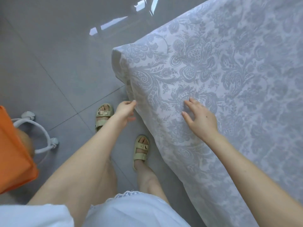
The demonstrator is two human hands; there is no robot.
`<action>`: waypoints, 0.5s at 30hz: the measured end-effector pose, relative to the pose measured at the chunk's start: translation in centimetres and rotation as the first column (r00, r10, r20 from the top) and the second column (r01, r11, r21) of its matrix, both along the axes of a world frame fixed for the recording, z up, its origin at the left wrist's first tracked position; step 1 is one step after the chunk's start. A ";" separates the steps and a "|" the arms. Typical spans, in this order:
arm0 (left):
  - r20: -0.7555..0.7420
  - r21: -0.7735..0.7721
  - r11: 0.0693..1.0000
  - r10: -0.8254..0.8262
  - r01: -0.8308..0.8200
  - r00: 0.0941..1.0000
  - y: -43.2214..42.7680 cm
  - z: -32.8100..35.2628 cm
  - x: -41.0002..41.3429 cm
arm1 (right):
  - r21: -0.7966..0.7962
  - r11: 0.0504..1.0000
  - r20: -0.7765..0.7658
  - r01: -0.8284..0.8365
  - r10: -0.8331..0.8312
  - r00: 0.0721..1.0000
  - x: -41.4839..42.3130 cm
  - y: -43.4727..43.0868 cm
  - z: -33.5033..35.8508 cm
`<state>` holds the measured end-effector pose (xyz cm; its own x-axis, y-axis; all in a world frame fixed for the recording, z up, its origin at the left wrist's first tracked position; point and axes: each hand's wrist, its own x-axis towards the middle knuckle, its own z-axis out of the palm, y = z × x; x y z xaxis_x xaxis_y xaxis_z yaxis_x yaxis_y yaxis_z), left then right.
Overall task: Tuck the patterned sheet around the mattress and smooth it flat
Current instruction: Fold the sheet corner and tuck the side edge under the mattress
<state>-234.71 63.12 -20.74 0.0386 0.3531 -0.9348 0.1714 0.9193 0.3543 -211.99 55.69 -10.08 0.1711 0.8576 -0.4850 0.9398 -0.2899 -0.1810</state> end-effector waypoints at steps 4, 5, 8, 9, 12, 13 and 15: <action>-0.018 -0.082 0.983 0.165 -0.166 0.986 -4.4 -0.9 1.8 | 0.061 0.993 0.093 -0.100 0.094 0.991 -0.4 -4.2 -0.5; -0.032 -0.096 0.975 0.199 -0.201 0.979 -5.3 -1.4 1.8 | 0.057 0.991 0.144 -0.124 0.114 0.983 -0.2 -4.7 -1.1; -0.034 -0.157 0.950 0.267 -0.269 0.963 -7.9 -3.0 1.5 | -0.009 0.992 0.188 -0.123 0.123 0.975 -0.1 -5.0 -4.2; -0.024 -0.173 0.945 0.279 -0.279 0.960 -8.7 -3.5 1.4 | -0.009 0.992 0.194 -0.128 0.128 0.973 -0.3 -5.2 -5.5; 0.018 -0.200 0.940 0.286 -0.277 0.958 -10.5 -5.1 1.3 | 0.047 0.989 0.264 -0.137 0.120 0.957 -0.9 -6.1 -8.6; 0.032 -0.206 0.939 0.287 -0.275 0.957 -11.0 -5.9 1.4 | 0.076 0.988 0.286 -0.134 0.108 0.952 -1.0 -6.4 -9.3; 0.052 -0.207 0.942 0.281 -0.265 0.958 -12.0 -7.4 1.4 | 0.144 0.978 0.322 -0.150 0.097 0.942 -1.0 -6.7 -10.3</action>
<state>-233.32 51.09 -28.10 0.0435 0.1704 -0.9844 -0.1169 0.9794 0.1644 -213.03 48.95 -20.41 0.1779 0.9448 -0.2750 0.9831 -0.1586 0.0910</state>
